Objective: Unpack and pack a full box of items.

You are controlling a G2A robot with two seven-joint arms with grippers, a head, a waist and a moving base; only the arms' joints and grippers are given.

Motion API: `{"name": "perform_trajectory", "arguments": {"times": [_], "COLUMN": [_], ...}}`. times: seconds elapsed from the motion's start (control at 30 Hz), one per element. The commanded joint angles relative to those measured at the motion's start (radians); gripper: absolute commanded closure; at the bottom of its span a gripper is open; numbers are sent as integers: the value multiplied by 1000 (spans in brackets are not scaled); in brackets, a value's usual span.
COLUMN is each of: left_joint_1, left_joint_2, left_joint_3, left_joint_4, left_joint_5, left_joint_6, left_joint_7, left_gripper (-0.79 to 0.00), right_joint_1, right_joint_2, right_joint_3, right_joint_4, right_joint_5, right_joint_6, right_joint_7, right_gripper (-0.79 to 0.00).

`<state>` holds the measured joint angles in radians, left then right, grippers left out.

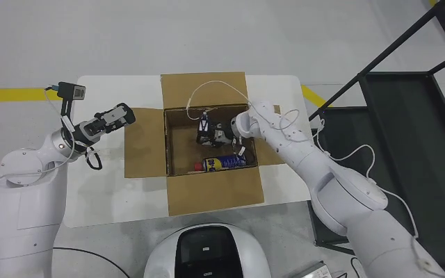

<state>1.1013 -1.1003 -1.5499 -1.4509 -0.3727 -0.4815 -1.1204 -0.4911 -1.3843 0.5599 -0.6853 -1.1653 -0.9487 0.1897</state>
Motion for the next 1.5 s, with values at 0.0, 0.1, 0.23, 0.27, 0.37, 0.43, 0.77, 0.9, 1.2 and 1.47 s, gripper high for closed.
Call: {"name": "perform_trajectory", "arguments": {"times": [0.0,0.1,0.23,0.27,0.37,0.43,0.77,0.9,1.2,1.47], "left_joint_1": [0,0,0,0,0,0,0,0,0,0], "left_joint_2": [0,0,0,0,0,0,0,0,0,0], "left_joint_3": [0,0,0,0,0,0,0,0,0,0], "left_joint_4": [0,0,0,0,0,0,0,0,0,0], "left_joint_5": [0,0,0,0,0,0,0,0,0,0], "left_joint_6": [0,0,0,0,0,0,0,0,0,0], "left_joint_7": [0,0,0,0,0,0,0,0,0,0], "left_gripper": [-785,-785,-785,-785,-785,-785,-785,-785,-785,-785], "right_joint_1": [-20,-57,-113,-129,-181,-222,-397,-403,-403,-413], "right_joint_2": [23,57,103,114,148,170,234,235,235,233], "right_joint_3": [23,68,131,150,208,253,403,405,405,399], "right_joint_4": [-47,-111,-197,-222,-305,-359,-527,-531,-531,-527], "right_joint_5": [-18,-27,-45,-43,-48,-55,-110,-111,-111,-128], "right_joint_6": [-18,-48,-64,-64,-62,-56,2,3,3,53], "right_joint_7": [-25,-62,-74,-80,-95,-116,-230,-237,-237,-215], "right_gripper": [0,0,0,0,0,0,0,0,0,0]}}
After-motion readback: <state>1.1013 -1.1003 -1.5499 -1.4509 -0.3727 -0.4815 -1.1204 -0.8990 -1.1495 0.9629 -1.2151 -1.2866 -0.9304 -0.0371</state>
